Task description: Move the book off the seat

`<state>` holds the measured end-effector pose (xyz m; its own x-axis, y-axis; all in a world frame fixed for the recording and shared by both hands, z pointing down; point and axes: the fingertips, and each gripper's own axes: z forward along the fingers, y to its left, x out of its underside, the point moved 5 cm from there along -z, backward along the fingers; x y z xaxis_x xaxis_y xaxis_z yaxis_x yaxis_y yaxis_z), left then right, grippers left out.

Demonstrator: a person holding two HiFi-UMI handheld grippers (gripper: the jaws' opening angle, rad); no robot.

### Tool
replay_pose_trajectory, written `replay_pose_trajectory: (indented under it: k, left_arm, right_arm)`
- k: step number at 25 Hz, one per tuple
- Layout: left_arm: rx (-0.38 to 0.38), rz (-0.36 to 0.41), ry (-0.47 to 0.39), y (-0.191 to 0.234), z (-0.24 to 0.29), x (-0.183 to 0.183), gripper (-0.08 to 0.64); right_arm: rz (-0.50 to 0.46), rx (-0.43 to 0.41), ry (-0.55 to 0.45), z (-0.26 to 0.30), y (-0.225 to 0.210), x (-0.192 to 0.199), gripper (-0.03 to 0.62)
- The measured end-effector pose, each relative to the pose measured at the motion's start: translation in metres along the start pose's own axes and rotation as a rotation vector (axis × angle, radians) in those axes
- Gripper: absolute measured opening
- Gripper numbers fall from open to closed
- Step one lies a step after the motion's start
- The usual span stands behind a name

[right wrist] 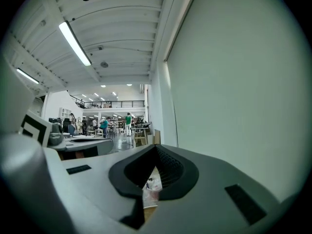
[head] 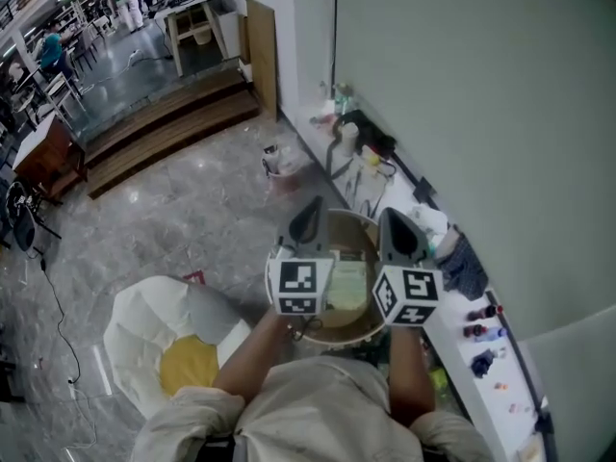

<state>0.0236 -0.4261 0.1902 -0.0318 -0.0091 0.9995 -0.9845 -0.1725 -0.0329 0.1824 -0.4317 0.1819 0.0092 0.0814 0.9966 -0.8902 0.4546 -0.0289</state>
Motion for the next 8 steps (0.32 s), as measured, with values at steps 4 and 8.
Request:
replay_pose_trajectory:
  k: [4, 8]
  left_arm:
    - [-0.019, -0.010, 0.011, 0.0030, -0.0065, 0.0081, 0.003]
    - [-0.017, 0.019, -0.020, -0.0015, -0.0050, 0.0002, 0.003]
  right_arm:
    - [-0.030, 0.005, -0.012, -0.0044, 0.0066, -0.0032, 0.005]
    - [-0.029, 0.024, -0.065, -0.0072, 0.0012, -0.0077, 0.005]
